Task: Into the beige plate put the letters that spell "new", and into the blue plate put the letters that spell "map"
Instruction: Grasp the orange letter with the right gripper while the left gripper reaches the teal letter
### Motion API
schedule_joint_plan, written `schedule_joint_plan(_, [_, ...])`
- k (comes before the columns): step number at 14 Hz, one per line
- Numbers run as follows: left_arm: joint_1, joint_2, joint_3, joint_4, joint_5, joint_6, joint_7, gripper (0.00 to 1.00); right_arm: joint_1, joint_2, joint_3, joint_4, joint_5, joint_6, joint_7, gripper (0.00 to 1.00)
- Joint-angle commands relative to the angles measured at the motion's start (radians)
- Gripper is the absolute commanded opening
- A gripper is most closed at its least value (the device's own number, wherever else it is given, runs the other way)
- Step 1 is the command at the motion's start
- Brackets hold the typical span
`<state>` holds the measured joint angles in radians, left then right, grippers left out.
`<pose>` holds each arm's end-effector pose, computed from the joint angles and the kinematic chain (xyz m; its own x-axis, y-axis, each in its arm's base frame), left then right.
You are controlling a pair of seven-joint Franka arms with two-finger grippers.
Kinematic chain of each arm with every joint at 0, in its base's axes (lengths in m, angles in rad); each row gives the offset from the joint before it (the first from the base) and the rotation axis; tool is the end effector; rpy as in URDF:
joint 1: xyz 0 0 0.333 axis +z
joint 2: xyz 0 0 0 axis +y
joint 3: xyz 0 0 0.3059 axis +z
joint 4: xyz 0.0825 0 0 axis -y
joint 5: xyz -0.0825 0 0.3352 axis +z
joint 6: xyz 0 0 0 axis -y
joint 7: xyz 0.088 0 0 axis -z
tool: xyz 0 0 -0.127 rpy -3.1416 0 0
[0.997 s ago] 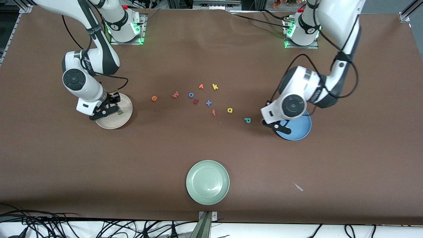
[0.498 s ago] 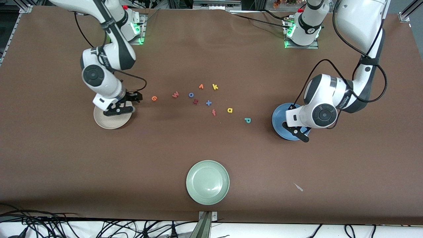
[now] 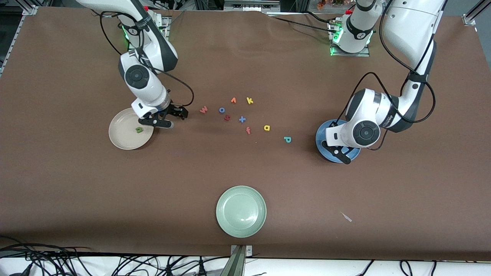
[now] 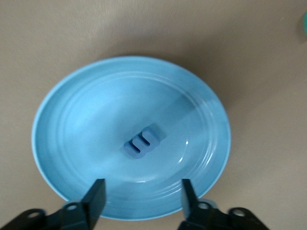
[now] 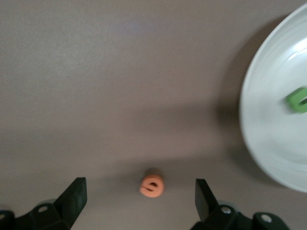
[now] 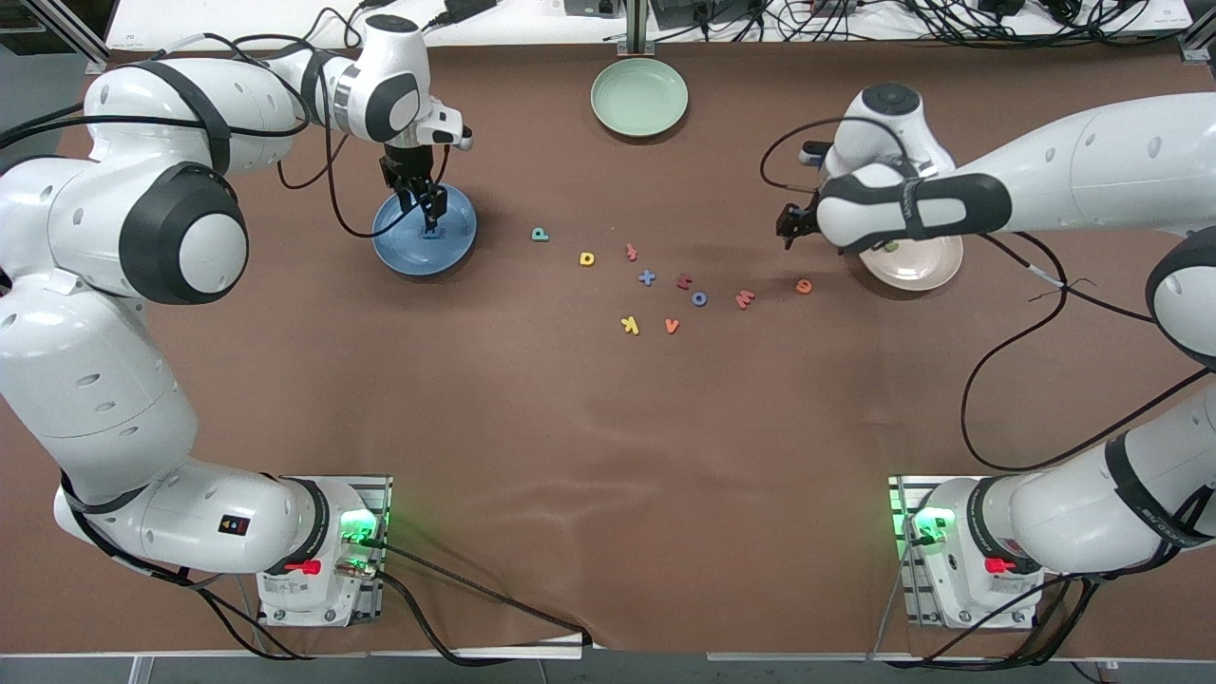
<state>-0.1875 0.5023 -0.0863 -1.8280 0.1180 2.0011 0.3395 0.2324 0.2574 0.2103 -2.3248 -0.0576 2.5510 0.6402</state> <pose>0.5443 -0.1409 0.2428 0.7326 -0.6018 -0.3180 -0.6163 -0.7848 0.0654 0.4420 0.2115 0.2406 0.9875 -0.1545 -0.0325 -0.1547 -0.9879 -0.0036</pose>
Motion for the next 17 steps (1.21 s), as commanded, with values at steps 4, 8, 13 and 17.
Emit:
schedule_joint_plan(4, [-0.026,-0.033,-0.067,0.048,-0.014,-0.022,-0.081,1.0,-0.001,0.045,0.009,-0.085,0.01,0.164,0.041,0.99])
schedule_joint_plan(8, [-0.087,0.041,-0.102,0.107,-0.011,-0.015,-0.288,1.0,-0.002,0.072,0.009,-0.094,0.009,0.175,0.036,0.91])
schedule_joint_plan(13, [-0.138,0.156,-0.102,0.154,0.005,0.177,-0.295,1.0,-0.002,0.071,0.008,-0.111,0.009,0.173,0.012,0.64])
schedule_joint_plan(17, [-0.168,0.196,-0.102,0.142,0.0,0.26,-0.31,1.0,-0.002,0.071,0.008,-0.116,0.007,0.173,0.007,0.43])
